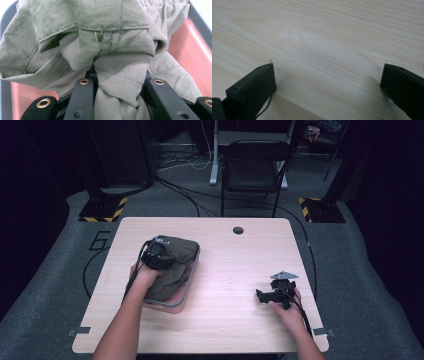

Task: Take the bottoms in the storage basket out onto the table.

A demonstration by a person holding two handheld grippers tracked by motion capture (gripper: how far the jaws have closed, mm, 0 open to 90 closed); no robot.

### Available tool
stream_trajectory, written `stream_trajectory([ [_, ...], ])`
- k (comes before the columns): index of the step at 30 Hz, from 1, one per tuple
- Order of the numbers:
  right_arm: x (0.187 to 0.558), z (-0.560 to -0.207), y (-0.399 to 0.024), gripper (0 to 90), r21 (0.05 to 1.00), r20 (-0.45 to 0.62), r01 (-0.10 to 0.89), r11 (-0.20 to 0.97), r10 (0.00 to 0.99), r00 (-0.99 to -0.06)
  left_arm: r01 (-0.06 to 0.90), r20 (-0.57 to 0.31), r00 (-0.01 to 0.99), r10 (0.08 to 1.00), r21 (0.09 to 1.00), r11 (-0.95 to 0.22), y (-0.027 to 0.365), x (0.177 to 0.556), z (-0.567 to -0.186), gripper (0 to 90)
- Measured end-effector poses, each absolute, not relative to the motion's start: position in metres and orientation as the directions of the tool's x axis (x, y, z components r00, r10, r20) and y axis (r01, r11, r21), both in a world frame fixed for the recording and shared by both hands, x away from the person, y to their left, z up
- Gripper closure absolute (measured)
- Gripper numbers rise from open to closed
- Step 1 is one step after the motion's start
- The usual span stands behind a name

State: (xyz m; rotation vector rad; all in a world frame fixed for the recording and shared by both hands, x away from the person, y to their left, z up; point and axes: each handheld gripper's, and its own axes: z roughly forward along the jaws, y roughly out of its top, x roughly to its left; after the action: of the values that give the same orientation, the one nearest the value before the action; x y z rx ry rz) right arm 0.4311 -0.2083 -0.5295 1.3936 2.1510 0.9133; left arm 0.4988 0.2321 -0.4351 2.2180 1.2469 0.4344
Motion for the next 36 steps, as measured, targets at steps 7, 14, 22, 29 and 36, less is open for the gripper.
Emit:
stream_trajectory([
  [7,0.431,-0.529,-0.208,0.0,0.717,0.006,0.637,0.283,0.912,-0.411,0.654,0.027,0.525,0.851,0.627,-0.423,0.231,0.495,-0.422,68.8],
  [14,0.431,-0.530,-0.208,0.0,0.717,0.006,0.637,0.282,0.912,-0.411,0.633,0.038,0.532,0.846,0.647,-0.426,0.230,0.492,-0.409,68.9],
  [22,0.431,-0.530,-0.208,0.0,0.717,0.006,0.637,0.282,0.912,-0.411,0.615,0.050,0.536,0.843,0.660,-0.431,0.232,0.489,-0.395,68.8],
  [29,0.431,-0.530,-0.208,0.0,0.717,0.006,0.637,0.283,0.912,-0.411,0.603,0.062,0.540,0.839,0.667,-0.438,0.233,0.488,-0.384,68.8],
  [36,0.431,-0.530,-0.208,0.0,0.717,0.006,0.637,0.282,0.912,-0.411,0.597,0.069,0.543,0.837,0.669,-0.442,0.235,0.488,-0.372,68.8],
])
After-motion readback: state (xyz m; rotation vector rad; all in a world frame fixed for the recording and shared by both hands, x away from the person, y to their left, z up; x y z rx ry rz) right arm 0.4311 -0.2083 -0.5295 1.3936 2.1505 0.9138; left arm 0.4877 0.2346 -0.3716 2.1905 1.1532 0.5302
